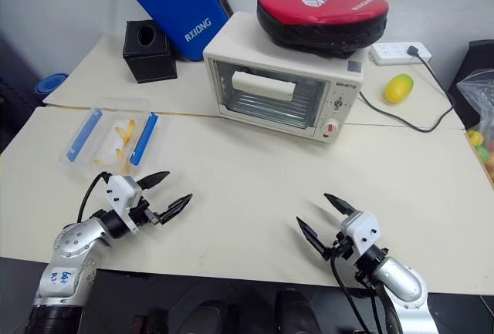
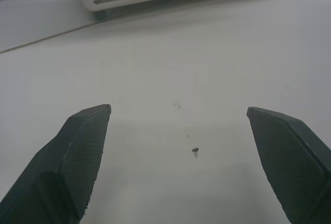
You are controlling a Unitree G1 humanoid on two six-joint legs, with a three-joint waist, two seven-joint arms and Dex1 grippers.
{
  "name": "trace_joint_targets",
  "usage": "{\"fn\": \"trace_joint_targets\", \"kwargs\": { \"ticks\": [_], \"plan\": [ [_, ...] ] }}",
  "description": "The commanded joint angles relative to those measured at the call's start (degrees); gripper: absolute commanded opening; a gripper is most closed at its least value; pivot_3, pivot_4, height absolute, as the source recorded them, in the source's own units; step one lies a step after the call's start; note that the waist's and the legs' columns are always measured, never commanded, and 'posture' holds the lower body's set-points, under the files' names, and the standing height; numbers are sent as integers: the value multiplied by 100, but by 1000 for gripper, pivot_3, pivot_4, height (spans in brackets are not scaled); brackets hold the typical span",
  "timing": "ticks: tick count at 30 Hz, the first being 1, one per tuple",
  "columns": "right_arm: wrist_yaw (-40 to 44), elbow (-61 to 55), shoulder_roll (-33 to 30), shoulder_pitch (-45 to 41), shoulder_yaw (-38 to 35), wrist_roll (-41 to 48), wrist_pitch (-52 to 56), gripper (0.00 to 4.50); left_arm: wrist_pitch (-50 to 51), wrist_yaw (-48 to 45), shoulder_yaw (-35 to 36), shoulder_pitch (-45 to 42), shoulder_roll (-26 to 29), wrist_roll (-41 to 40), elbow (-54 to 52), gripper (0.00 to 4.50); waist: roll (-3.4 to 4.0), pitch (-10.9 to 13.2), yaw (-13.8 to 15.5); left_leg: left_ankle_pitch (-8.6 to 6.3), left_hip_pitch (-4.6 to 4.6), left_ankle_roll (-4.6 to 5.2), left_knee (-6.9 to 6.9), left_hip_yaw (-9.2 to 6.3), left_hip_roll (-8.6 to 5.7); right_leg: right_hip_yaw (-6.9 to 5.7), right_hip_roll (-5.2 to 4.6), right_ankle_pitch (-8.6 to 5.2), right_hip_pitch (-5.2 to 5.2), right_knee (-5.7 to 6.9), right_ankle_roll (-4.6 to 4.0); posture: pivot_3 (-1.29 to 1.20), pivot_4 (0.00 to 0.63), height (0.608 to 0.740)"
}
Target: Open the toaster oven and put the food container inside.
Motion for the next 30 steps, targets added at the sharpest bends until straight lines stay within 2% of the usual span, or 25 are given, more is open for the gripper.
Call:
{"fn": "trace_joint_targets", "kwargs": {
  "ticks": [1, 4, 7, 10, 17, 30],
  "plan": [
    [-113, -270, 32, -201, 4, 139, 160, 4464, -18, 1, 101, -109, 81, -23, -67, 4500, 0, 0, 3, 0, 0, 0, 0, 0, 0, 0, 0, 0, 0, 0, 0, 0, 150, 740],
    [-98, -586, -44, -641, 62, 497, 800, 4464, 373, -231, 279, -188, 117, -617, -348, 4500, 0, 0, 1, 0, -1, 0, 1, -1, 0, 0, 0, 0, -1, 1, 0, 0, 150, 740],
    [-112, -790, -261, -1605, 85, 998, 1882, 4464, 1223, -1071, 649, -324, 559, -1897, -774, 4500, -1, 8, -73, 2, -4, -3, 4, -1, 4, 0, 1, 0, -8, 8, 0, 0, 150, 740],
    [-333, -579, -344, -2617, 32, 1290, 2750, 4464, 1634, -1342, 887, -631, 954, -2339, -773, 4500, 9, 14, -72, 5, -3, -9, 4, -7, 4, -6, 0, 0, -8, 9, -2, 0, 150, 740],
    [-554, 540, -220, -4251, 40, 1184, 3333, 4464, 2131, -1492, 1002, -1250, 1222, -2692, -778, 4500, 10, 15, -16, 4, -25, -2, 6, -16, -2, -17, -1, 1, -12, -1, 0, 0, 150, 740],
    [-288, 1439, 160, -5136, 248, 783, 2870, 4464, 2426, -1179, 1046, -1315, 934, -2811, -1106, 4500, 13, 16, -100, 6, -26, -6, 9, -18, -1, -21, 0, 1, -17, 3, 1, 0, 150, 740]
  ]
}}
